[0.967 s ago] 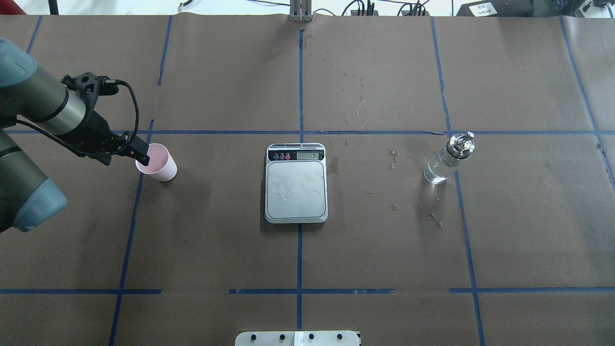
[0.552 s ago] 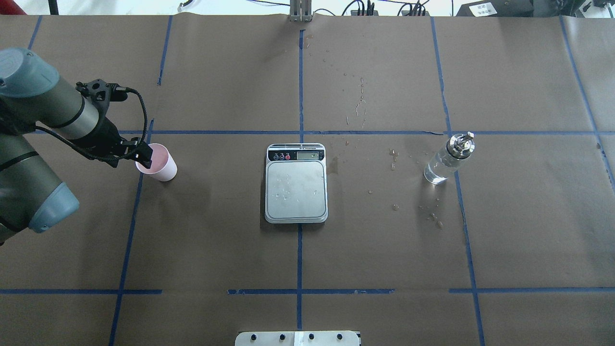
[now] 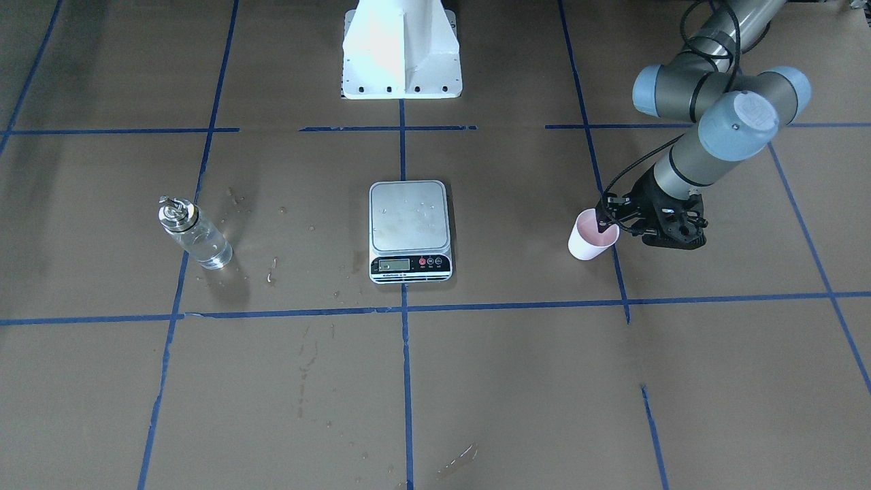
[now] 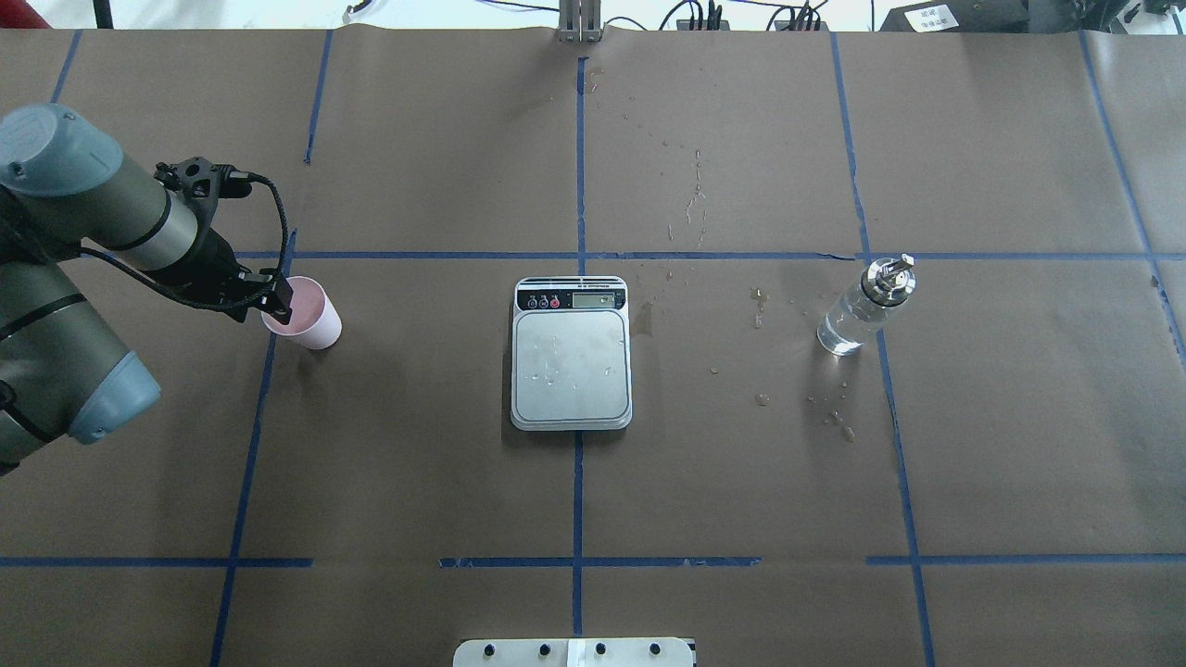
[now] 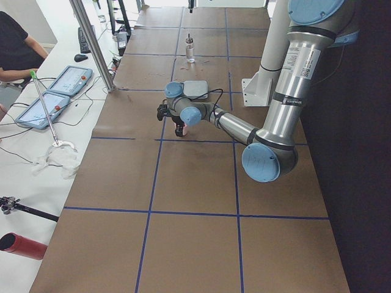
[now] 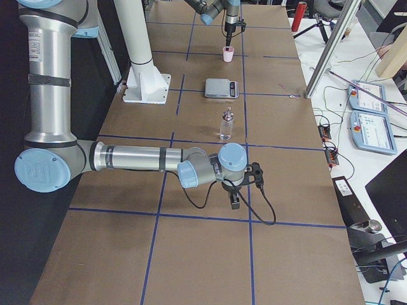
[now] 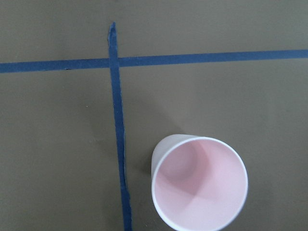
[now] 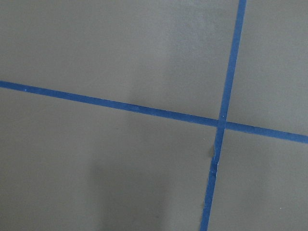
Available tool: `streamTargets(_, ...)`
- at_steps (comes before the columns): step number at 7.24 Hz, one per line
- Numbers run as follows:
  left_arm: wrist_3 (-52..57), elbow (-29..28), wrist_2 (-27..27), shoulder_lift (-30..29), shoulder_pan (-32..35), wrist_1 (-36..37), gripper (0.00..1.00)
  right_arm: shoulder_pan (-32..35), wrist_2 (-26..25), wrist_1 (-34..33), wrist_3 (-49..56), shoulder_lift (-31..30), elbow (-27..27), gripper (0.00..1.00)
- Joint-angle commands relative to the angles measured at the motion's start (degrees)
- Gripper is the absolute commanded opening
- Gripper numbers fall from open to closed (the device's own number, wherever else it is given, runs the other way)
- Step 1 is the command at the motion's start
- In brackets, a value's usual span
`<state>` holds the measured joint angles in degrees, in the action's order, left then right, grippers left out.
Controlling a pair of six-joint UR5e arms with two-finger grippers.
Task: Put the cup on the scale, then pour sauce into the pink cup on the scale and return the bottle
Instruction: 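Reach the left gripper to the pink cup and grasp its rim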
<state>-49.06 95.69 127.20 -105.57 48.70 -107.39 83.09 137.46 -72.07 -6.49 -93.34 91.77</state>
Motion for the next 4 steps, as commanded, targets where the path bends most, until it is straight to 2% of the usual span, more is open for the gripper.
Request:
streamTargets(1, -0.51, 0.46, 0.24, 0.19, 0.16, 0.42, 0.0, -0.03, 0.0, 0.0, 0.08, 0.0, 0.17, 1.0)
streamTargets(2, -4.51, 1.33, 0.32, -0.34, 0.08, 0.6, 0.0, -0.03, 0.0, 0.0, 0.08, 0.0, 0.17, 1.0)
streamTargets(3, -8.21, 4.82, 2.07, -1.65, 0.07, 2.34, 0.0, -0.03, 0.0, 0.0, -0.01, 0.0, 0.17, 1.0)
streamTargets(4, -13.2, 6.33, 3.65, -8.01, -0.01, 9.84, 0.0, -0.12, 1.83, 0.0, -0.19, 0.17, 0.43, 1.0)
